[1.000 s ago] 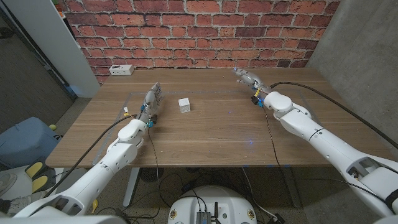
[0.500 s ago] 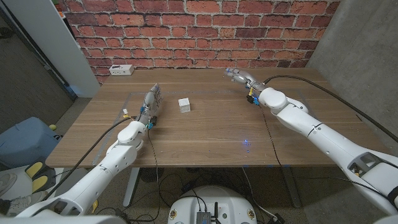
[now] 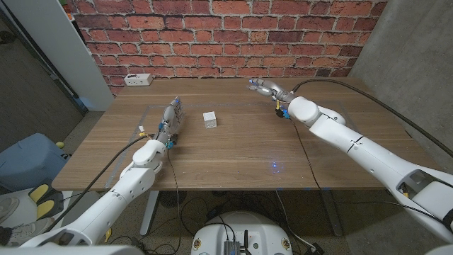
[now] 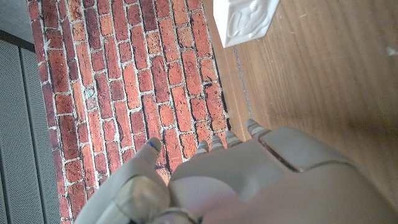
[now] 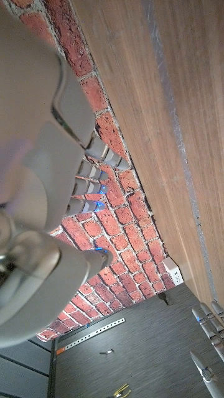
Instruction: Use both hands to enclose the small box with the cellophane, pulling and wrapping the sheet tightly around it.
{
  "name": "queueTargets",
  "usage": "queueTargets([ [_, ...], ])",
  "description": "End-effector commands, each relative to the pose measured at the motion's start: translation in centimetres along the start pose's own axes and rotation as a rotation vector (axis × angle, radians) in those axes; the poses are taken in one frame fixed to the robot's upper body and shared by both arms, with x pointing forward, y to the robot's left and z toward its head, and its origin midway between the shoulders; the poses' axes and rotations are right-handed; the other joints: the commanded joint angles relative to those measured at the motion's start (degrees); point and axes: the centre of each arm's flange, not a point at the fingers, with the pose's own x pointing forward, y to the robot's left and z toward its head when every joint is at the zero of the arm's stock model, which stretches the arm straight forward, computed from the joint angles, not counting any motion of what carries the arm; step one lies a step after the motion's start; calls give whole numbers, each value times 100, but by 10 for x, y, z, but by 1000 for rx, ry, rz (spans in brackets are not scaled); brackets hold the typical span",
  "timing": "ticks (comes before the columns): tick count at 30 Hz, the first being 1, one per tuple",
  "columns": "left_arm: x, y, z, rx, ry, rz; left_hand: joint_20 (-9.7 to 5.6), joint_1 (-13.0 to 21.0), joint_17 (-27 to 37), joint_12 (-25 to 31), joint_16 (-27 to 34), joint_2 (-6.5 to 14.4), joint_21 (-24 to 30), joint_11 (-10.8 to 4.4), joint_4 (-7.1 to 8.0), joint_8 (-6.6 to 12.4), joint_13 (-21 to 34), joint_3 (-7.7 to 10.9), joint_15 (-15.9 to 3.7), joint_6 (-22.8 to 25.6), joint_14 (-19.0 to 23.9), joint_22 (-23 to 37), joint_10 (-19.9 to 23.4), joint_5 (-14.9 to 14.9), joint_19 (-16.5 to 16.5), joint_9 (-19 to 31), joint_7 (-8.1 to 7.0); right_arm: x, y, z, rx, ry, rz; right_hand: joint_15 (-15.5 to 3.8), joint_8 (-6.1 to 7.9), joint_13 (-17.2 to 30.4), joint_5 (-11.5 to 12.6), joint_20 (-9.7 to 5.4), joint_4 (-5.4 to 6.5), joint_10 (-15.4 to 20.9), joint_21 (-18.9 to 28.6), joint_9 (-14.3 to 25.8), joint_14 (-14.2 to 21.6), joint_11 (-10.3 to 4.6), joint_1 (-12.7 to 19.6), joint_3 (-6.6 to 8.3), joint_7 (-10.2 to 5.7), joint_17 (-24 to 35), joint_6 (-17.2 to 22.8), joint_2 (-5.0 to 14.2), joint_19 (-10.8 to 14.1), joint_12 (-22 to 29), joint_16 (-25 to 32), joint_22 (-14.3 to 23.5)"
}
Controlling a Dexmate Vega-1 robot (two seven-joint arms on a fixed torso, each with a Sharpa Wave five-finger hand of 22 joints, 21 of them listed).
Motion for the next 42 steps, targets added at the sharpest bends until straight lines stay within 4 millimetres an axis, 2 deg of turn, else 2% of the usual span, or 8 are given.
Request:
queueTargets([
  [1,-5,5,-3,-8,6,11,75,-9,18,40,45,47,-10,73,-8,43,10,-14,72,-308,-705,36,-751,30,9,25,-74,10,11,20,-131,22,42,-21,17,20,-2,-14,-1,64,22,26,89,-61,31,50,-62,24,57,59,79,29,58,11],
  [17,-6,7,-5,-10,12,12,126,-15,22,57,52,37,-7,166,-10,44,14,-30,138,-237,-644,41,-688,28,63,29,-120,24,30,42,-226,-7,117,-59,23,20,10,-19,-14,117,27,29,171,-111,134,133,-86,29,135,84,138,24,75,11],
  [42,-4,6,-5,-9,18,8,129,-20,25,59,41,28,-19,167,-13,31,19,-47,142,-204,-624,46,-657,28,87,33,-139,43,62,73,-373,-68,240,-103,4,22,8,-28,-9,119,18,33,178,-159,223,203,-104,41,142,85,164,0,66,11],
])
